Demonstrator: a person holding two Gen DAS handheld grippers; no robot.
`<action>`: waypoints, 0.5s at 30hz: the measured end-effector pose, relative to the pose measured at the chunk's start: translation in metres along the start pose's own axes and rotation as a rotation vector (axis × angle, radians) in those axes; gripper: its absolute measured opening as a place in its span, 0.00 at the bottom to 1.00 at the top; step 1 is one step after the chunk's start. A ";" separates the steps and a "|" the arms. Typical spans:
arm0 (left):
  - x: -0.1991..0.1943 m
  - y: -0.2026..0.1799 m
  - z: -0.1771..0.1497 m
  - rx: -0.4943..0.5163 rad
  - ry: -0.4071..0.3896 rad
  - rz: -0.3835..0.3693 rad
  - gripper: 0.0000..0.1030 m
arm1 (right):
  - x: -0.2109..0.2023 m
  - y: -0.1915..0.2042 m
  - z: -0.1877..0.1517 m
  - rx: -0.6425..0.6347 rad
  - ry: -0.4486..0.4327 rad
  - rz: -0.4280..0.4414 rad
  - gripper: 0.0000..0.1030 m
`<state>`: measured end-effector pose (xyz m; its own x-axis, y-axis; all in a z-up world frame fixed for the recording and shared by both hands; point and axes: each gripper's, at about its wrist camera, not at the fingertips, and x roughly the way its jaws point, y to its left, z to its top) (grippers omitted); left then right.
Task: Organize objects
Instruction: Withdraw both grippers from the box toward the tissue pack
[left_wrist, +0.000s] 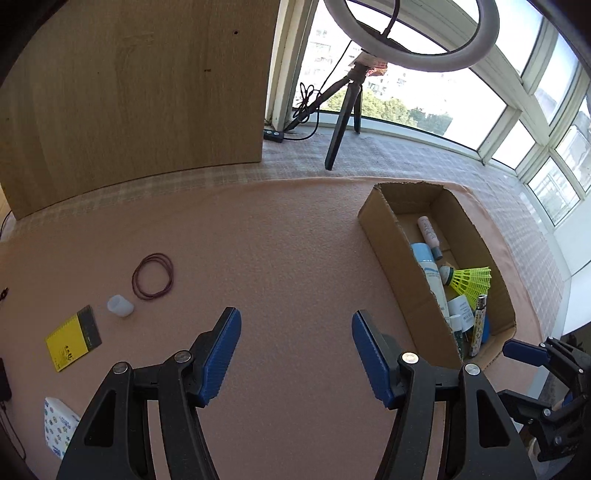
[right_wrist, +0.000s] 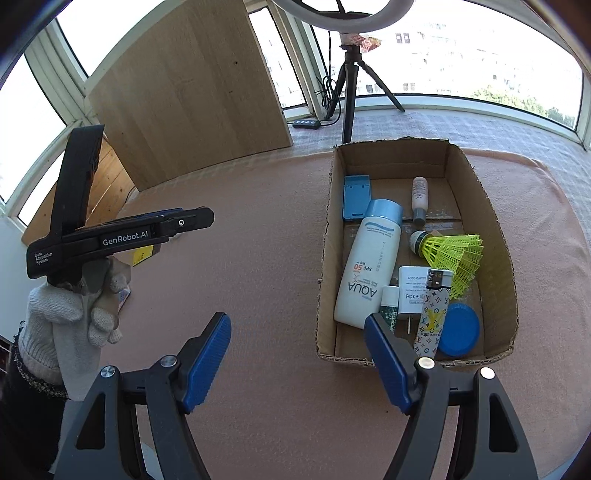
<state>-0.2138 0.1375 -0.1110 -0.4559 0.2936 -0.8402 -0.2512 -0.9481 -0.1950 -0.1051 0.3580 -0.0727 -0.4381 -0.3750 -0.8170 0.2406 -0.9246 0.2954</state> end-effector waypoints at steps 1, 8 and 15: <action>-0.005 0.012 -0.006 -0.014 0.001 0.006 0.64 | 0.002 0.006 0.000 -0.006 0.003 0.005 0.69; -0.038 0.091 -0.052 -0.101 0.008 0.063 0.64 | 0.020 0.052 0.002 -0.051 0.027 0.034 0.69; -0.062 0.175 -0.087 -0.211 0.023 0.116 0.64 | 0.035 0.090 0.002 -0.082 0.043 0.048 0.69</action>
<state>-0.1553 -0.0577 -0.1368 -0.4511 0.1809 -0.8740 -0.0132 -0.9805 -0.1961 -0.1006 0.2611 -0.0734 -0.3871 -0.4142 -0.8238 0.3312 -0.8963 0.2950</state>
